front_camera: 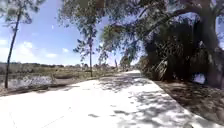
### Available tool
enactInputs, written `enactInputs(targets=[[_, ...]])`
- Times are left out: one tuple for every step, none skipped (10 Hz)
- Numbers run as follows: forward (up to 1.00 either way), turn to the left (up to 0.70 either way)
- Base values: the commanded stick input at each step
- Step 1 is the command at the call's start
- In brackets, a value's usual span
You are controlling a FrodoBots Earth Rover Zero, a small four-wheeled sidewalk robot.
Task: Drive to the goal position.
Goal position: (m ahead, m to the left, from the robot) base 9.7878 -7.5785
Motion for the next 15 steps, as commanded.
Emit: enactInputs(targets=[[0.70, 0.00], [0.70, 0.00], [0.70, 0.00], [0.70, 0.00], [0.70, 0.00], [0.70, 0.00], [0.70, -0.08], [0.70, -0.35], [0.70, -0.35], [0.70, -0.35], [0.70, -0.35], [0.70, -0.35], [0.70, -0.34], [0.70, -0.28], [0.70, -0.21]])
